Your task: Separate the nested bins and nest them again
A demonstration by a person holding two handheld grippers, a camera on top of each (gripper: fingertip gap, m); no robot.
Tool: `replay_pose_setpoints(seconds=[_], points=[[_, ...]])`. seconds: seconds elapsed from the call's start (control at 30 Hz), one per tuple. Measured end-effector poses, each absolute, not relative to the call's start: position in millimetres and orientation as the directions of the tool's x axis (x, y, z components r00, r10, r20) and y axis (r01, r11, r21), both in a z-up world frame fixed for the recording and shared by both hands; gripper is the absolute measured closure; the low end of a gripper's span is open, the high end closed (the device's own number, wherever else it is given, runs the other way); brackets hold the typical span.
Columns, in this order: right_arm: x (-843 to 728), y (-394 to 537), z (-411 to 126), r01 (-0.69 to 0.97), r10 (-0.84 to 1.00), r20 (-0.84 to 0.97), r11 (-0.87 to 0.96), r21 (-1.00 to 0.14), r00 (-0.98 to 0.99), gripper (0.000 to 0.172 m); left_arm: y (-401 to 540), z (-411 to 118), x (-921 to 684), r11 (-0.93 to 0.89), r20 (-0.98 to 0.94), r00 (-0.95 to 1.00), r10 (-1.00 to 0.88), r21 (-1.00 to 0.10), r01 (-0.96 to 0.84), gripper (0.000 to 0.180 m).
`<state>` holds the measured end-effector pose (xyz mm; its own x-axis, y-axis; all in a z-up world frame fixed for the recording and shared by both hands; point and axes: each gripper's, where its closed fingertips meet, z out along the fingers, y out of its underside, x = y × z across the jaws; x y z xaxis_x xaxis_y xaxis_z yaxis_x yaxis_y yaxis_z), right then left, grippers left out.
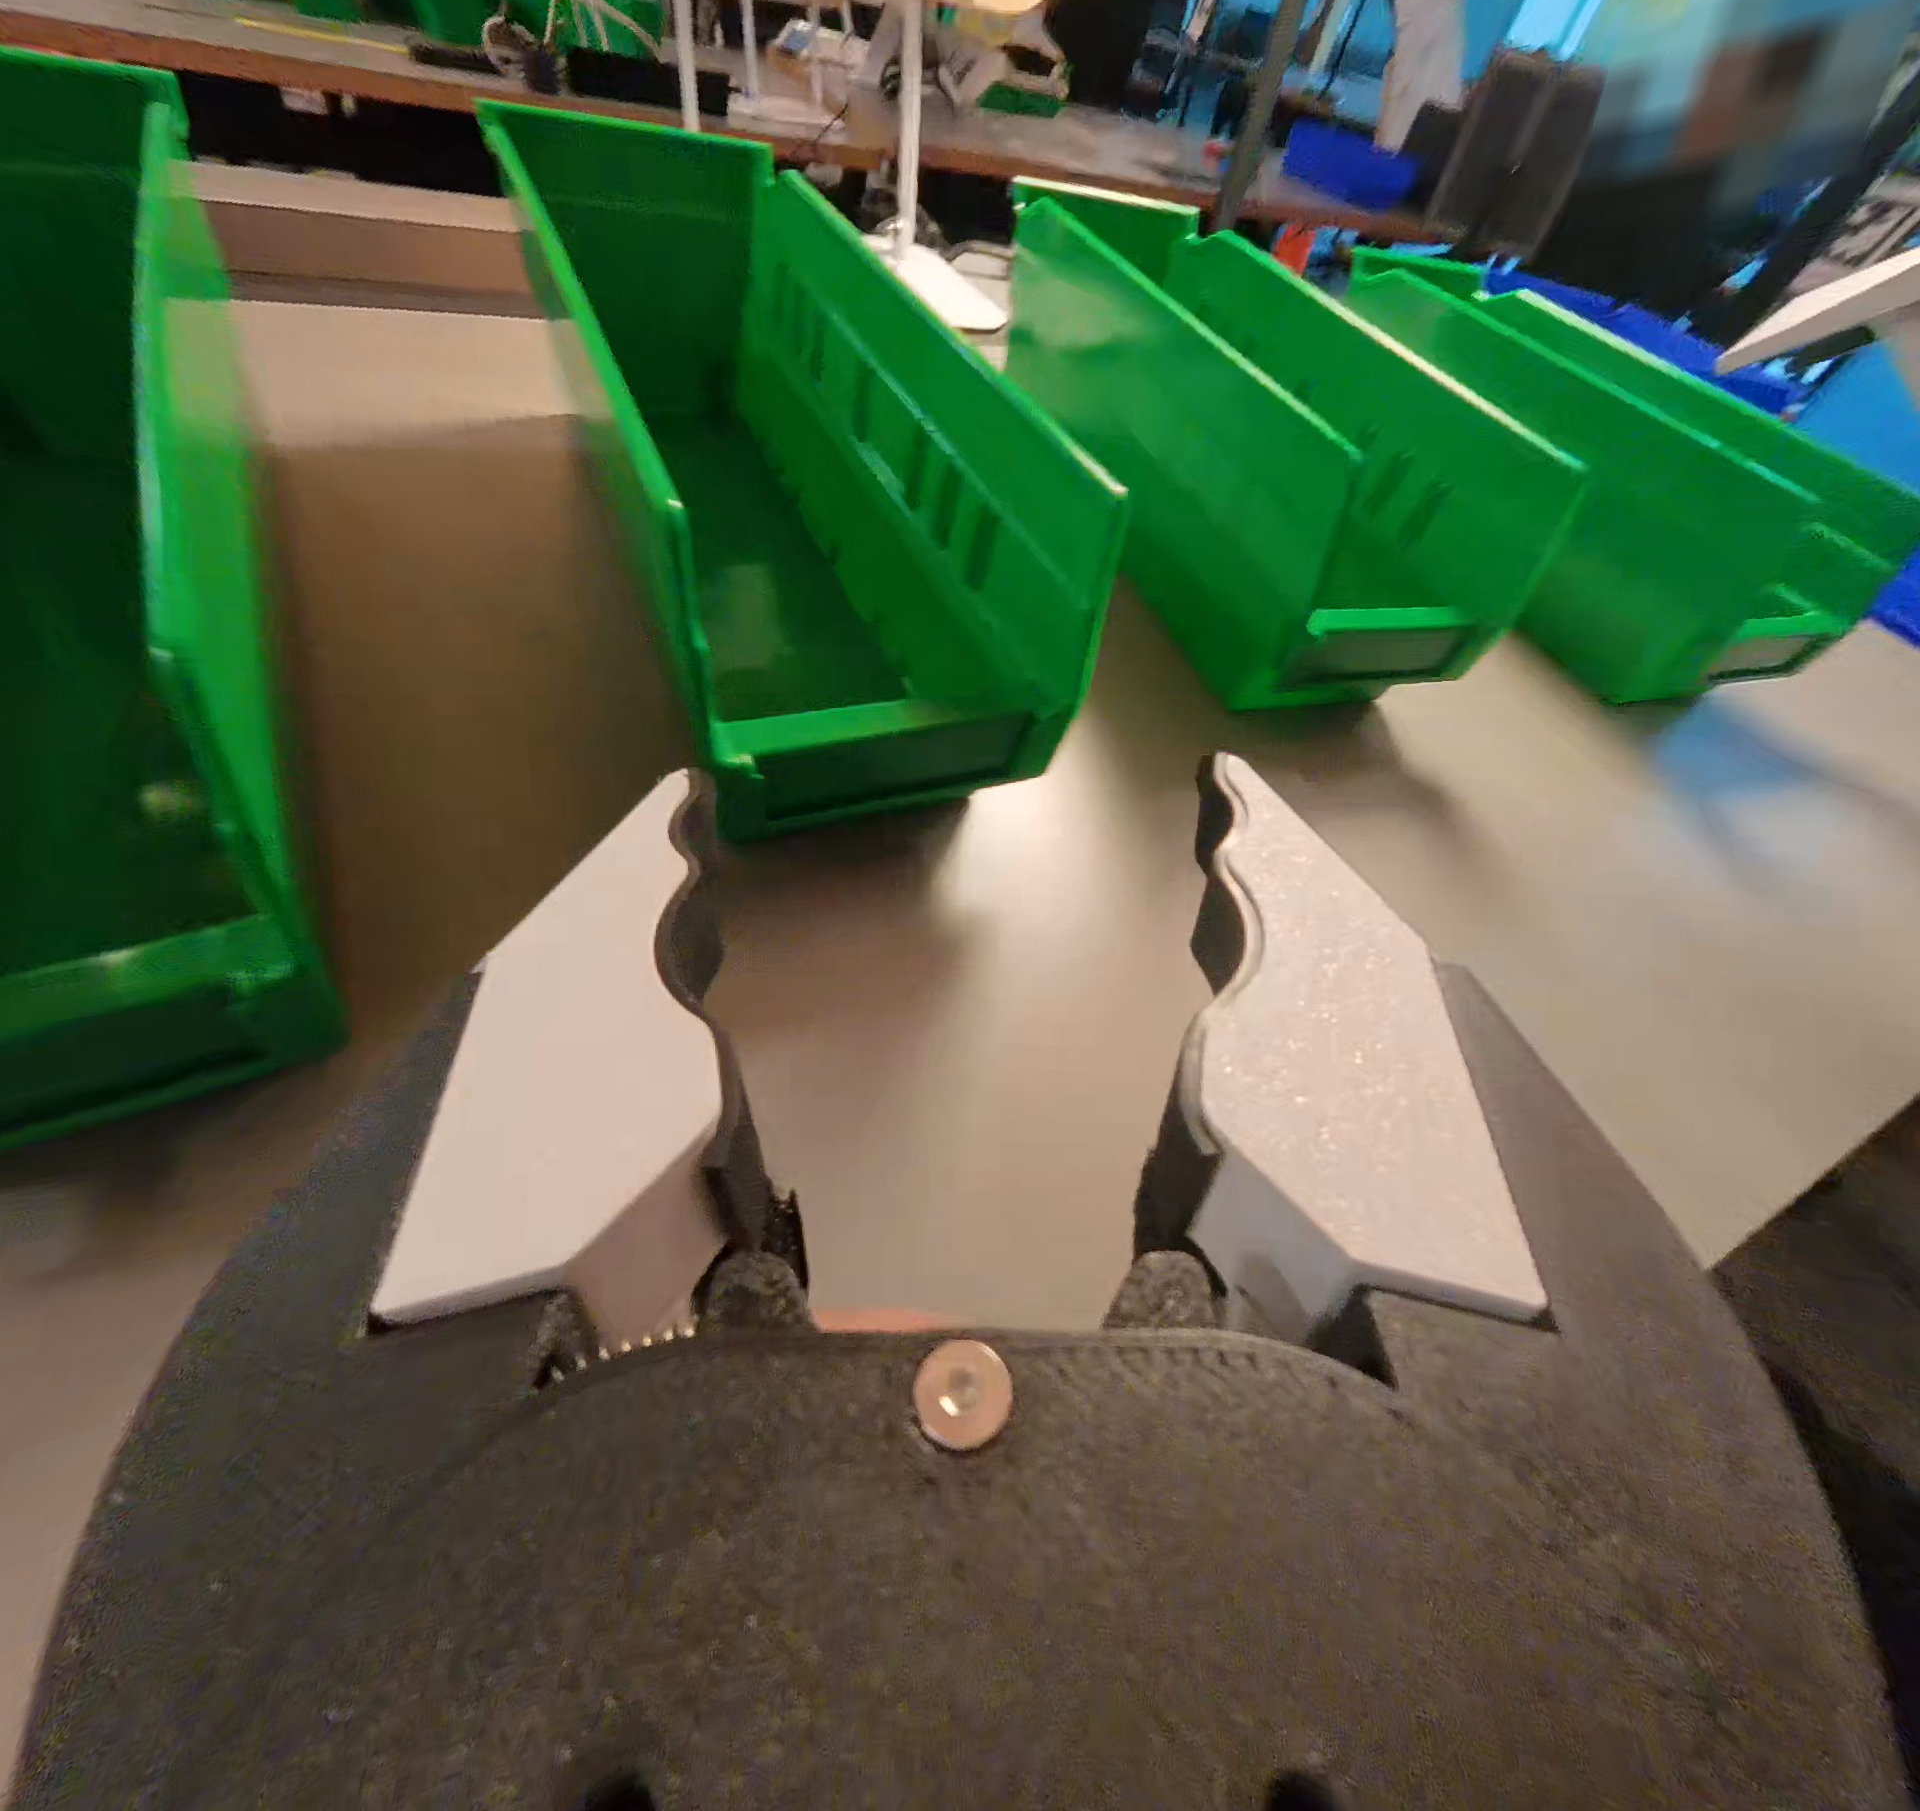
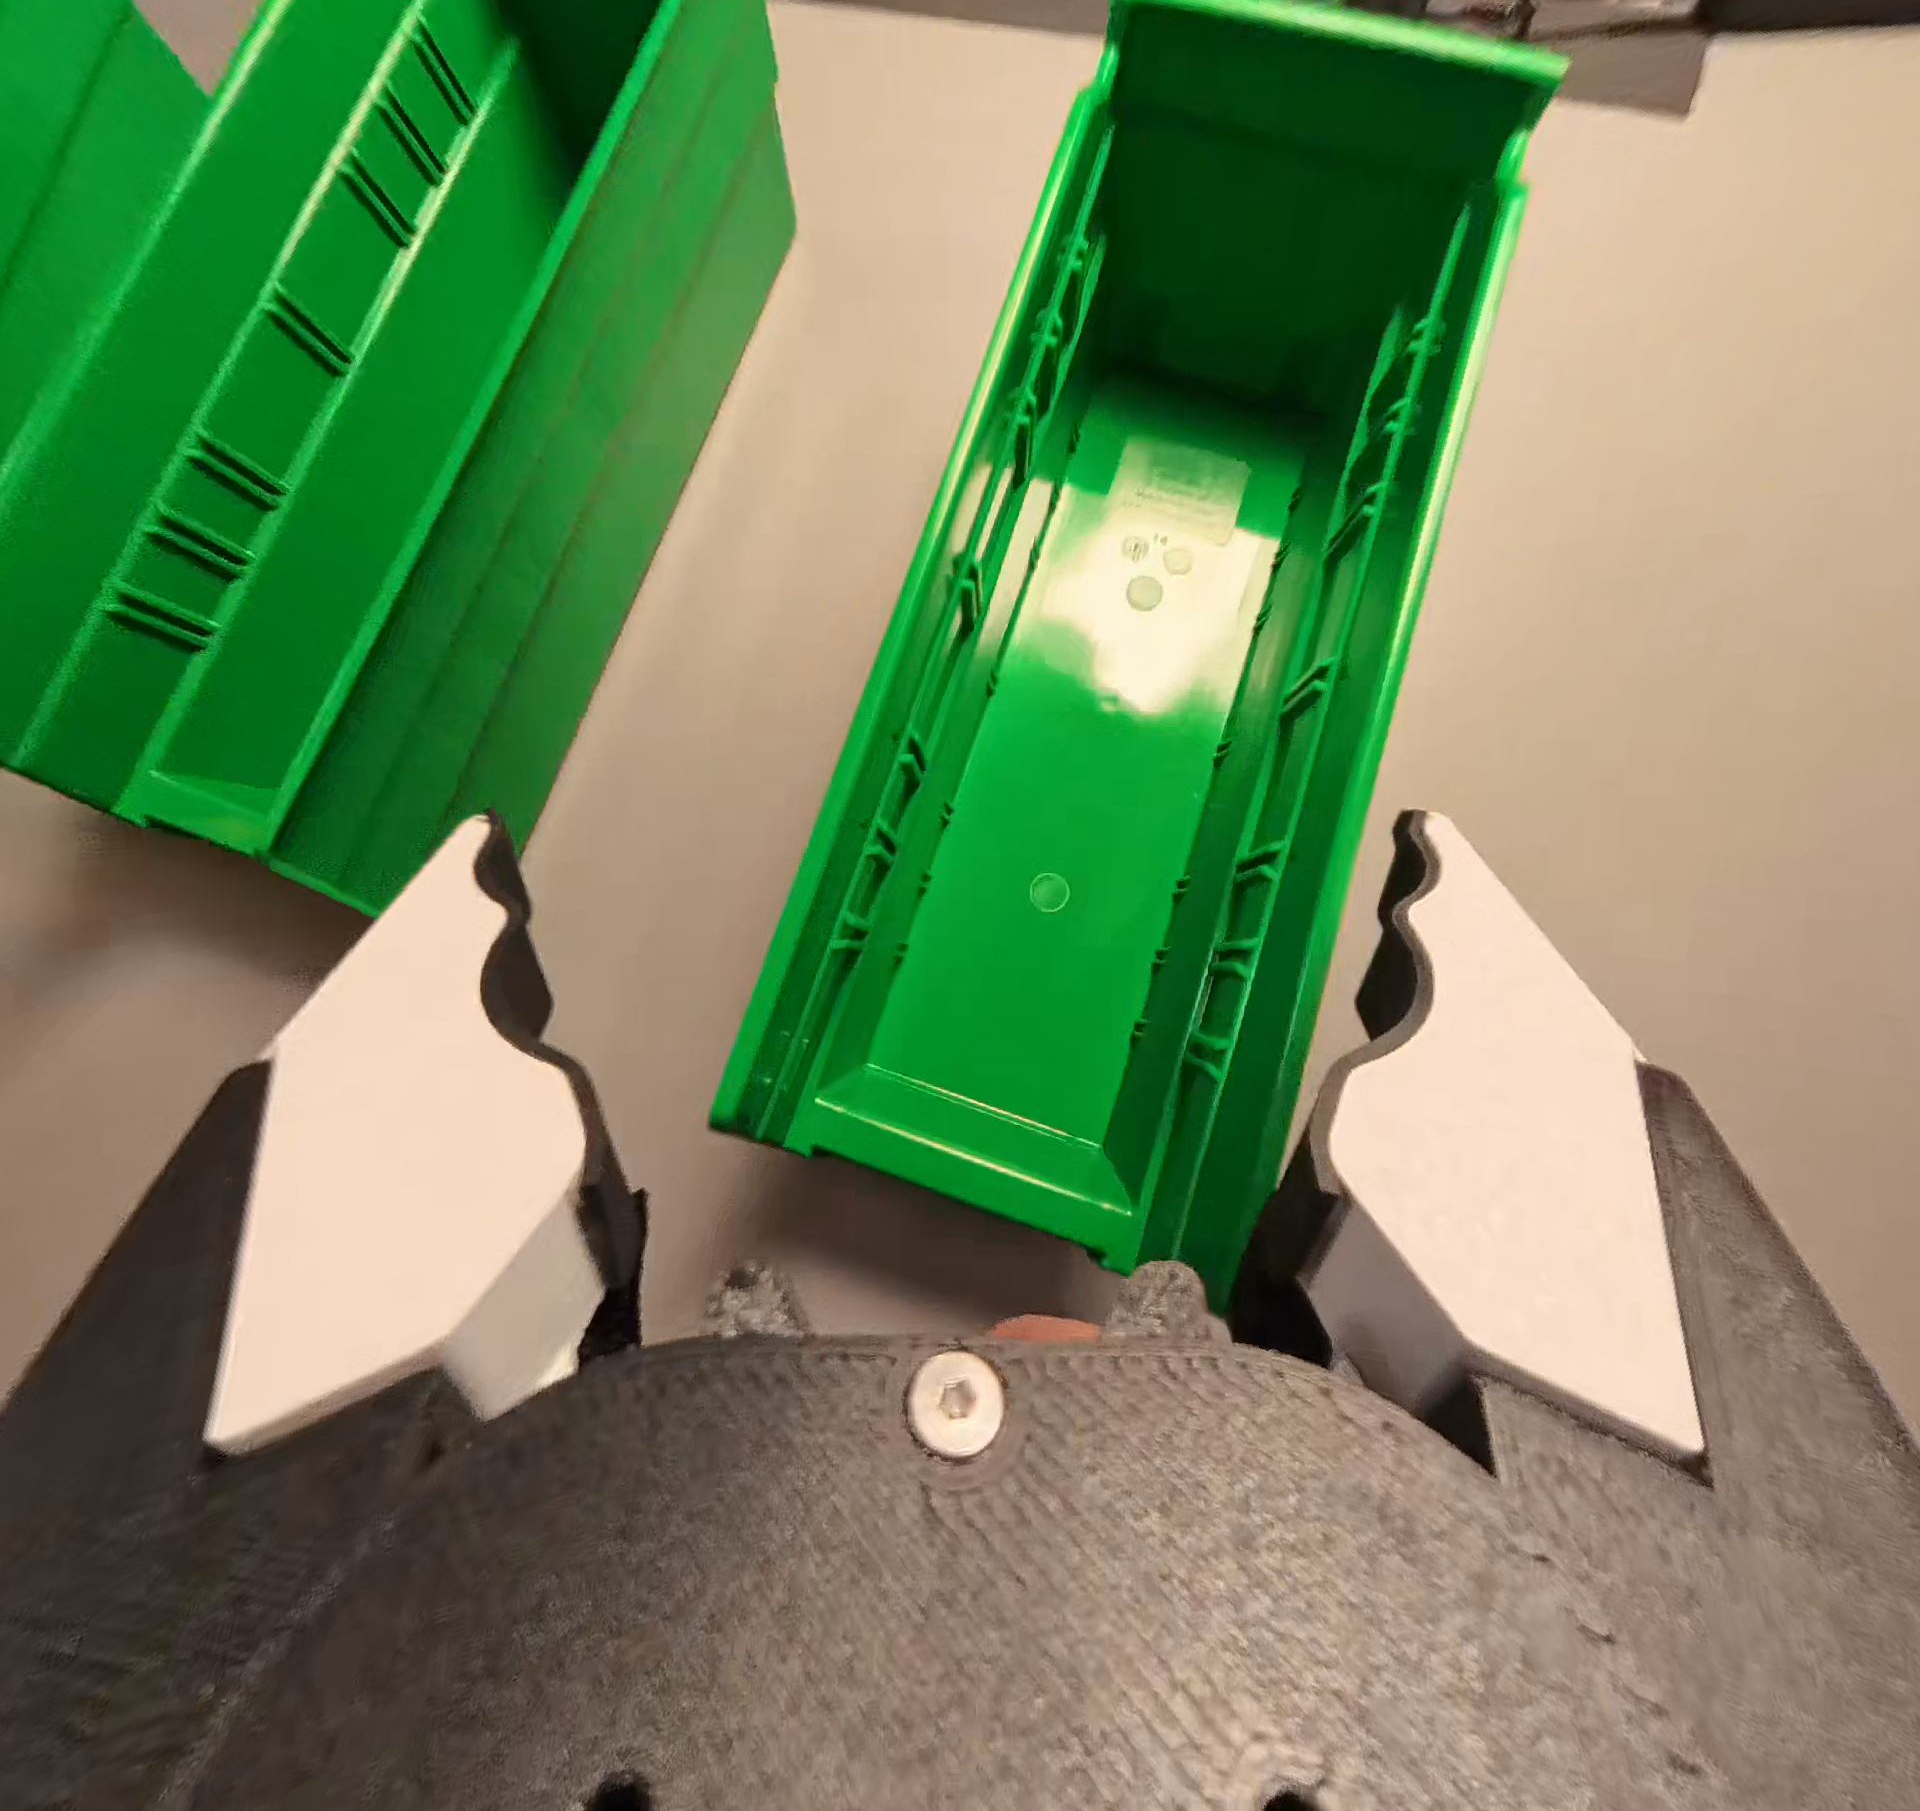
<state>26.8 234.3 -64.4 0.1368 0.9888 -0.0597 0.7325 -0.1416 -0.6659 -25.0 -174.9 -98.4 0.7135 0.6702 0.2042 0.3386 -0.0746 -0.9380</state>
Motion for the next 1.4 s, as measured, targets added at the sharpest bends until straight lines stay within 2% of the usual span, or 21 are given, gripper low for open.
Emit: replay_pose_setpoints(seconds=[0.23,0.33,0.43,0.6,0.67,0.7,1.0,1.4], points=[[7,248,-87,0.825,0.984,-0.111,-0.178,-0.537,0.14,0.013,-153,-89,-26,-0.051,0.299,0.795,0.527,-0.923,0.381,0.107],[5,259,-91,0.841,0.985,-0.05,-0.166,-0.514,0.164,0.013,-141,-102,-18,-0.063,0.301,0.814,0.496,-0.923,0.38,0.115],[2,265,-94,0.848,0.981,-0.042,-0.183,-0.497,0.187,0.013,-140,-103,-18,-0.054,0.316,0.814,0.488,-0.919,0.39,0.116],[5,274,-116,0.898,0.978,0.004,-0.189,-0.398,0.208,0.014,-138,-106,-17,-0.065,0.335,0.813,0.476,-0.909,0.412,0.115],[4,272,-122,0.901,0.975,-0.038,-0.218,-0.375,0.22,0.018,-137,-108,-18,-0.072,0.338,0.81,0.478,-0.905,0.42,0.116],[3,268,-122,0.898,0.972,-0.077,-0.235,-0.372,0.222,0.026,-137,-109,-18,-0.074,0.34,0.809,0.479,-0.903,0.424,0.116],[1,265,-117,0.898,0.968,-0.116,-0.251,-0.36,0.224,0.054,-142,-105,-21,-0.019,0.393,0.794,0.464,-0.892,0.452,0.117],[-5,247,-75,0.866,0.963,-0.203,-0.251,-0.433,0.178,0.06,-143,-103,-22,0.004,0.422,0.787,0.45,-0.882,0.471,0.117]])
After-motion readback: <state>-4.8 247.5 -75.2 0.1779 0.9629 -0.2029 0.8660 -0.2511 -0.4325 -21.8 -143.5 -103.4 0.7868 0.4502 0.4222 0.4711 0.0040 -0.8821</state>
